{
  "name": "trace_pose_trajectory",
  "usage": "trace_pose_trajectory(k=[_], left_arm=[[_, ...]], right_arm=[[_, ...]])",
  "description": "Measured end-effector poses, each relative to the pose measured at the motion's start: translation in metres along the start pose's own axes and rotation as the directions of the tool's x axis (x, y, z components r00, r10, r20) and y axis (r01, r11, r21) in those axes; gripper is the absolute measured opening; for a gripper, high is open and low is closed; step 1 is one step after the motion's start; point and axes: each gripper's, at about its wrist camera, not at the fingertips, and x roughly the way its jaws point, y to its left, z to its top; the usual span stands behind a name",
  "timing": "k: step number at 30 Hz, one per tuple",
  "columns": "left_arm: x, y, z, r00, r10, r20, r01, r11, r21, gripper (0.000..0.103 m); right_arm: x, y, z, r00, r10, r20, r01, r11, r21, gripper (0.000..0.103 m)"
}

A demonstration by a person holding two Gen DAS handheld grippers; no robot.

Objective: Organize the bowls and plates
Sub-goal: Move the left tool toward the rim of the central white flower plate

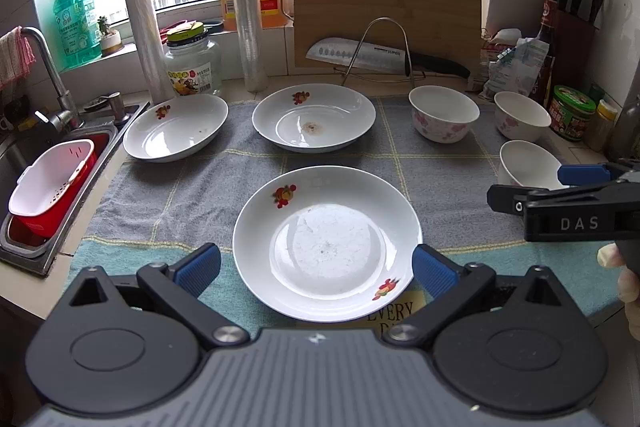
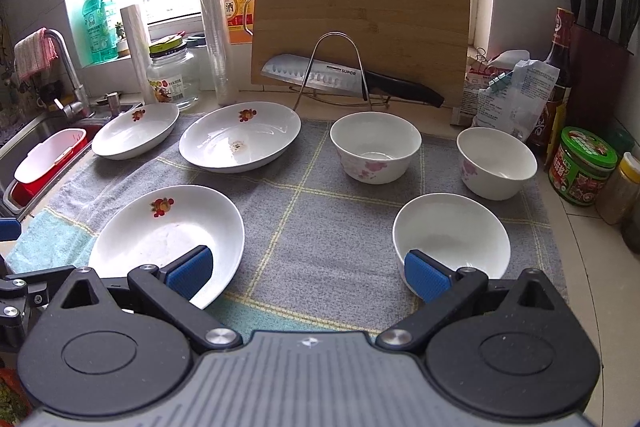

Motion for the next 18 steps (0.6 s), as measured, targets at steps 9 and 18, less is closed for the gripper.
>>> trace_pose_trajectory(k=[9, 18], left_arm=[[0.016, 0.042, 0.003, 0.995, -0.098, -0.021, 0.099, 0.993, 0.065, 0.101], [0.035, 0.121, 0.014, 0.987, -0.157, -0.025, 0.159, 0.972, 0.173, 0.101]], right_arm=[[0.001, 0.040, 0.009, 0.997, -0.070, 0.018, 0.070, 0.998, -0.005, 0.103], [0.020, 0.108, 0.032, 0.991, -0.134, 0.016, 0.133, 0.991, 0.031, 0.103]])
